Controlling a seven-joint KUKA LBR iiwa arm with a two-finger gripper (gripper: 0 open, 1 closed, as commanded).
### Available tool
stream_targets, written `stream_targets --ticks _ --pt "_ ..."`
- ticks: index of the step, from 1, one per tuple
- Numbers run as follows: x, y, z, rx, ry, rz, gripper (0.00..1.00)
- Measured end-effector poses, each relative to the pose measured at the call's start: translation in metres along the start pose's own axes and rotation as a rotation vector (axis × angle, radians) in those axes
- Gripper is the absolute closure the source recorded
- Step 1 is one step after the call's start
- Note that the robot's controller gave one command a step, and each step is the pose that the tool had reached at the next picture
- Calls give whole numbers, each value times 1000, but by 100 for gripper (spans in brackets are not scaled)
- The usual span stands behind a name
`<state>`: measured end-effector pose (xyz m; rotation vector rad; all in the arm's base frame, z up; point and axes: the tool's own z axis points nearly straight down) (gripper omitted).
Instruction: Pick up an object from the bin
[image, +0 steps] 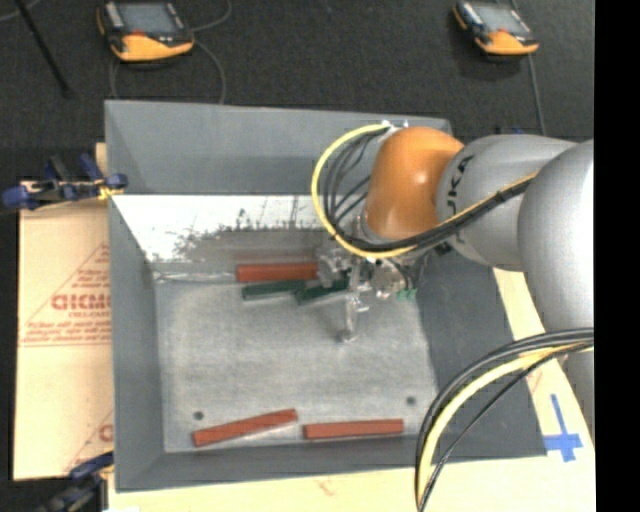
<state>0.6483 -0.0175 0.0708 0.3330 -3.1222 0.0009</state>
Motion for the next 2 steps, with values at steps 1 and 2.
stream_targets --ticks 1,2 --pt "-2 0 -2 2 -9 0 100" --pt "30 9 -167 1 -14 42 100"
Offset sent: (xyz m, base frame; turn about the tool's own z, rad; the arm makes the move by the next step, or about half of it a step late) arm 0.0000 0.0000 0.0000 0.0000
